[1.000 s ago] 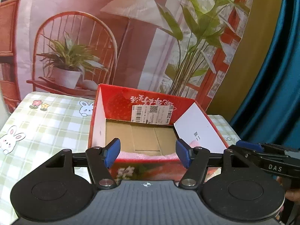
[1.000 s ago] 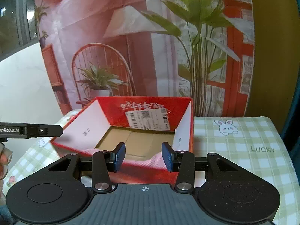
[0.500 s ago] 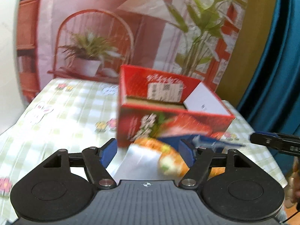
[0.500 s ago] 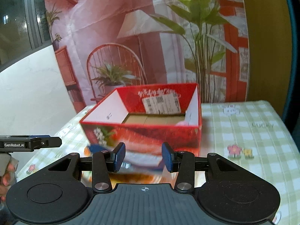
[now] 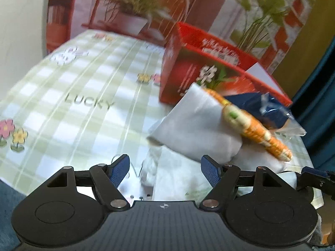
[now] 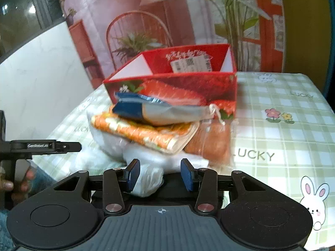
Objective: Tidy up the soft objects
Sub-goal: 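Move the right tool back to the pile and grasp the white plastic bag, then carry the white plastic bag with the right tool and drop it into the red box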
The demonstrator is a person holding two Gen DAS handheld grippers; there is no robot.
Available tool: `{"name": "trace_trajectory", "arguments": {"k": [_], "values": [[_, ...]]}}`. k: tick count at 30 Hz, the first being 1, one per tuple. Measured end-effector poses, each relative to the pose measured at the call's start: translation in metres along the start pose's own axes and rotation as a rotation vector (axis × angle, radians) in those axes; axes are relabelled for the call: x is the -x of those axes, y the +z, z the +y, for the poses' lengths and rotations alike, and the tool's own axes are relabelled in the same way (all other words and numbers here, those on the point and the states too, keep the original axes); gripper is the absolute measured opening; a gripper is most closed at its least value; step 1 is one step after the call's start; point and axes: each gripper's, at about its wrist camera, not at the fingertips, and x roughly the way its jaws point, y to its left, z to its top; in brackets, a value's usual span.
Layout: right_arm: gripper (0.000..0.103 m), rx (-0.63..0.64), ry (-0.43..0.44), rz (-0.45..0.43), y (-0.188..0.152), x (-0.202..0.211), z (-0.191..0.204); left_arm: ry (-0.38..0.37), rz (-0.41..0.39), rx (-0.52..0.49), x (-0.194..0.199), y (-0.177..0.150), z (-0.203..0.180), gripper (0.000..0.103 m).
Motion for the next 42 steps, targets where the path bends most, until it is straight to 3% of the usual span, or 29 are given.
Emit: {"name": "trace_trajectory", "arguments": {"k": [11, 17, 20, 24, 30, 34, 42], "values": [[0.042, 0.038, 0.041, 0.076, -0.004, -0.02, 0.008, -0.074, 0.063, 0.029, -0.021, -0.011, 0.006, 0.075], [0.045, 0.054, 0.051, 0.111, -0.009, -0.032, 0.013, -0.094, 0.085, -0.012, -0.024, -0.017, -0.001, 0.056], [0.046, 0.037, 0.044, 0.112, -0.01, -0.035, 0.011, -0.105, 0.092, -0.015, -0.026, -0.017, -0.002, 0.054], [0.042, 0.017, 0.051, 0.098, -0.008, -0.032, 0.008, -0.103, 0.109, -0.004, -0.03, -0.018, 0.0, 0.054], [0.027, -0.001, 0.056, 0.08, -0.007, -0.029, 0.004, -0.078, 0.125, 0.004, -0.035, -0.019, 0.003, 0.061], [0.026, 0.001, 0.063, 0.081, -0.008, -0.029, 0.005, -0.069, 0.121, -0.008, -0.036, -0.019, 0.001, 0.06], [0.026, -0.036, 0.069, 0.089, -0.01, -0.032, 0.0, -0.086, 0.085, -0.032, -0.029, -0.019, -0.004, 0.042]]}}
